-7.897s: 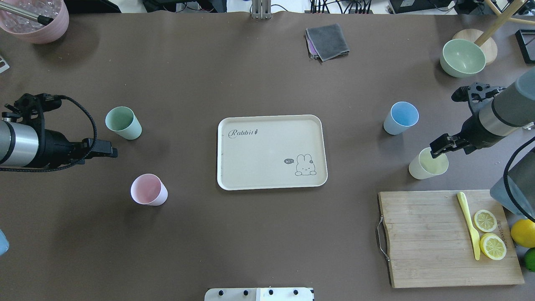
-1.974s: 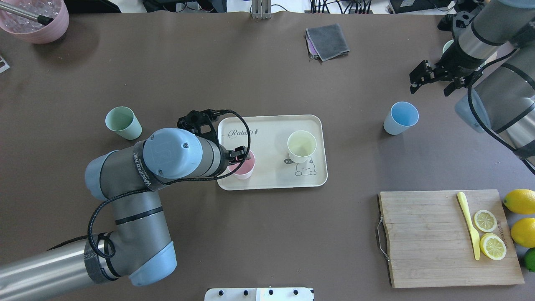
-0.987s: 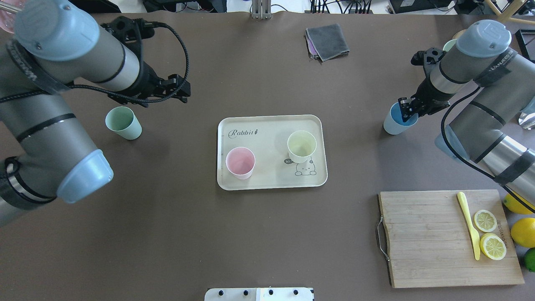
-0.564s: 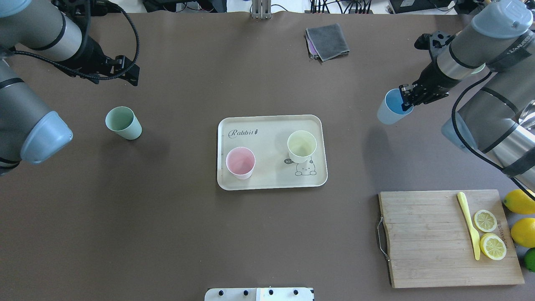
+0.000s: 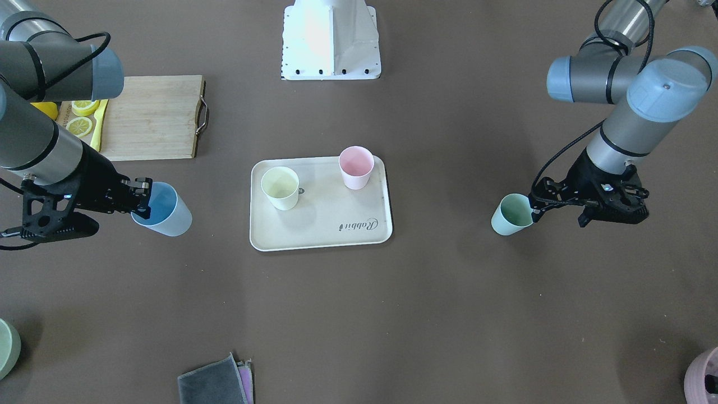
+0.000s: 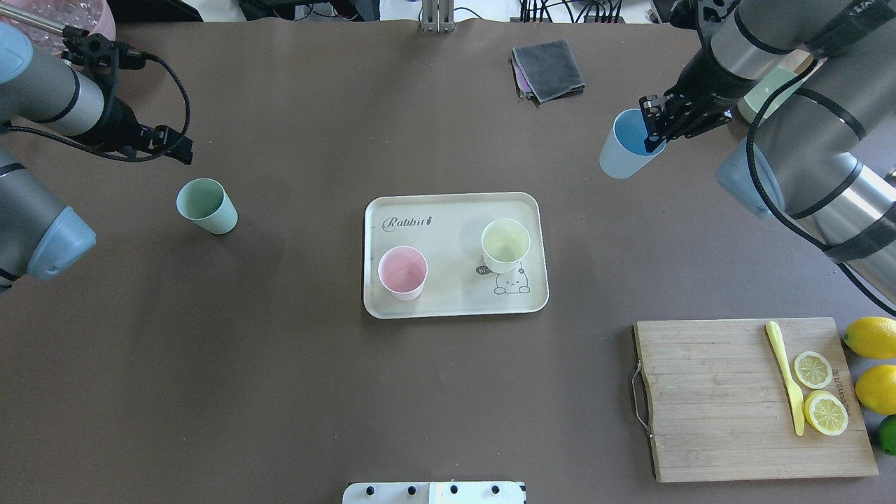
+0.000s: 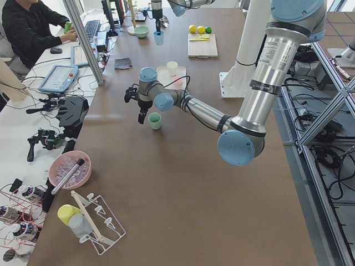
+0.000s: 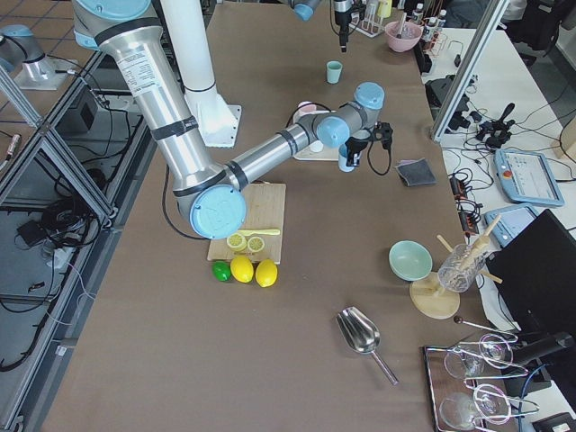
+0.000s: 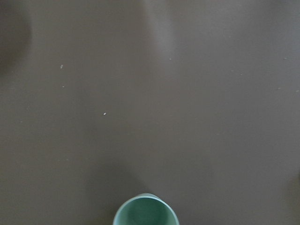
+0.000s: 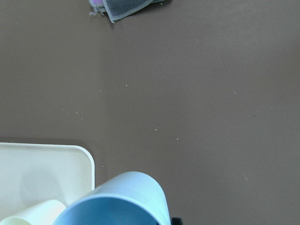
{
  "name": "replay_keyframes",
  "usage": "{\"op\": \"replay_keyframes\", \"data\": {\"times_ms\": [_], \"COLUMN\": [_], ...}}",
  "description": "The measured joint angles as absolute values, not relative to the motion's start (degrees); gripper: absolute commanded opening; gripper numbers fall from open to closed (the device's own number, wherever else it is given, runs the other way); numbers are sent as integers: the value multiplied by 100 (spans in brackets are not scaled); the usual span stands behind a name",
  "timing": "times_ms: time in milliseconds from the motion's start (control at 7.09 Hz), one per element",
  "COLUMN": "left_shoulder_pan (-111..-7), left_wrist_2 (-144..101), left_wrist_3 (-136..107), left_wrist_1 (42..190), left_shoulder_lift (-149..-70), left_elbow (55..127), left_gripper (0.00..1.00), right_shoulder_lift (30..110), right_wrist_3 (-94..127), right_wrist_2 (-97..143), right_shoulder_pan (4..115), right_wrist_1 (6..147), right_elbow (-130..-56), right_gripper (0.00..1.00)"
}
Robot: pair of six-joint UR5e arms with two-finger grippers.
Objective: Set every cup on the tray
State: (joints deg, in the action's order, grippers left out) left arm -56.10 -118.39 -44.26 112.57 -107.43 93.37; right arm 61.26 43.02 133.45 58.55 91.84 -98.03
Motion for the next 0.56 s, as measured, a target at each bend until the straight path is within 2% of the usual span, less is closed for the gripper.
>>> {"op": "replay_keyframes", "data": {"times_ms": [423, 564], "left_shoulder_pan": [-5357, -5222], "left_wrist_2": [-11801, -11755], "left_wrist_3": [-5032, -5213], "left_wrist_1": [12079, 12271], "left_shoulder_lift": [-10440, -10351], "left_elbow": [9117, 9127], "left_gripper": [96, 55], "right_shoulder_lift": [5851, 5773], "right_wrist_3": [4613, 4744], "right_wrist_2": [13308, 13264], "right_shoulder_pan": [5681, 5573], "right_wrist_1": [9318, 9318], "right_elbow": [-9870, -9863], "right_gripper": [0, 0]}}
